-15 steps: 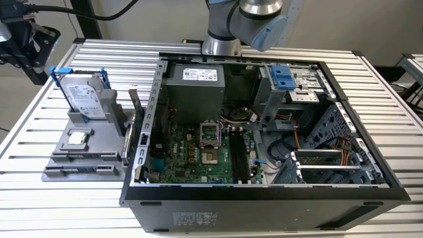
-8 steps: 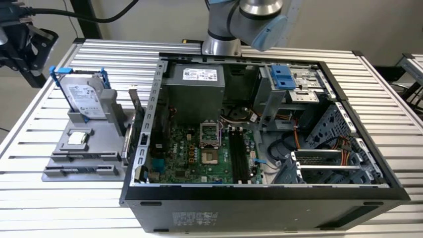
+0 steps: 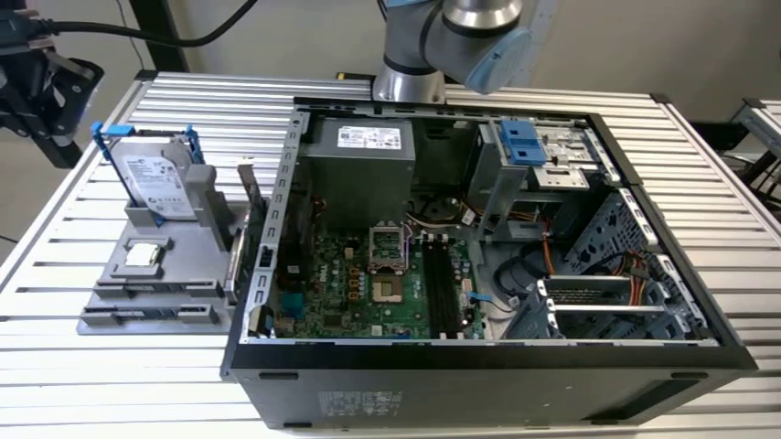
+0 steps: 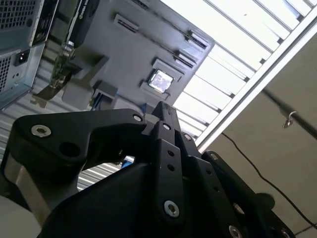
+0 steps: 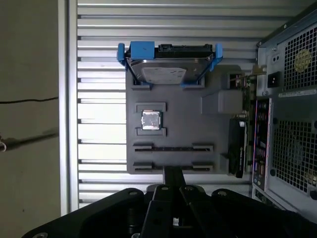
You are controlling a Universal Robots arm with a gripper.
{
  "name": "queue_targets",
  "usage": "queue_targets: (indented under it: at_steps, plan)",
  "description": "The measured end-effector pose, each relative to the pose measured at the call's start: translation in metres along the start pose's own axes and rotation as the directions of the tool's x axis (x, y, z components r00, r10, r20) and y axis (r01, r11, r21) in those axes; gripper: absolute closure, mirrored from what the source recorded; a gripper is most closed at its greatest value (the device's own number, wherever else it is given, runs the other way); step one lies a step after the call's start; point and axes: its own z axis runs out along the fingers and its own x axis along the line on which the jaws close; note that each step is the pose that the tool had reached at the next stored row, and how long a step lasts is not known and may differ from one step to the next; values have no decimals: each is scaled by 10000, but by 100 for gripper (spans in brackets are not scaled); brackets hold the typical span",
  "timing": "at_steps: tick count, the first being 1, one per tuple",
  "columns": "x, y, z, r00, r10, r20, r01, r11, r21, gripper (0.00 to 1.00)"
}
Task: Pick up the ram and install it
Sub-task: 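Reach for the ram, then pick up the ram and move it above insertion slot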
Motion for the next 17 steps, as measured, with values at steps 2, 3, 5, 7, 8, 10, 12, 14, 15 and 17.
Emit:
queue_targets:
  at_steps: [2, 3, 5, 7, 8, 10, 12, 14, 15, 17]
  plan:
    - [0, -19, 0, 10000, 0, 0, 0, 10000, -1, 100]
    - [0, -28, 0, 10000, 0, 0, 0, 10000, 0, 100]
    - [0, -43, -1, 10000, 0, 0, 0, 10000, 0, 100]
    - [0, -54, -1, 10000, 0, 0, 0, 10000, 0, 100]
    - [0, -61, -1, 10000, 0, 0, 0, 10000, -1, 100]
    - [0, -73, -1, 10000, 0, 0, 0, 10000, 0, 100]
    - [0, -86, -1, 10000, 0, 0, 0, 10000, 0, 100]
    - [-1, -96, -2, 10000, -1, 0, 1, 10000, 0, 100]
    - [-1, -102, -2, 10000, 0, -1, 0, 10000, 0, 100]
    - [-1, -112, -2, 10000, 0, 0, 0, 10000, 0, 100]
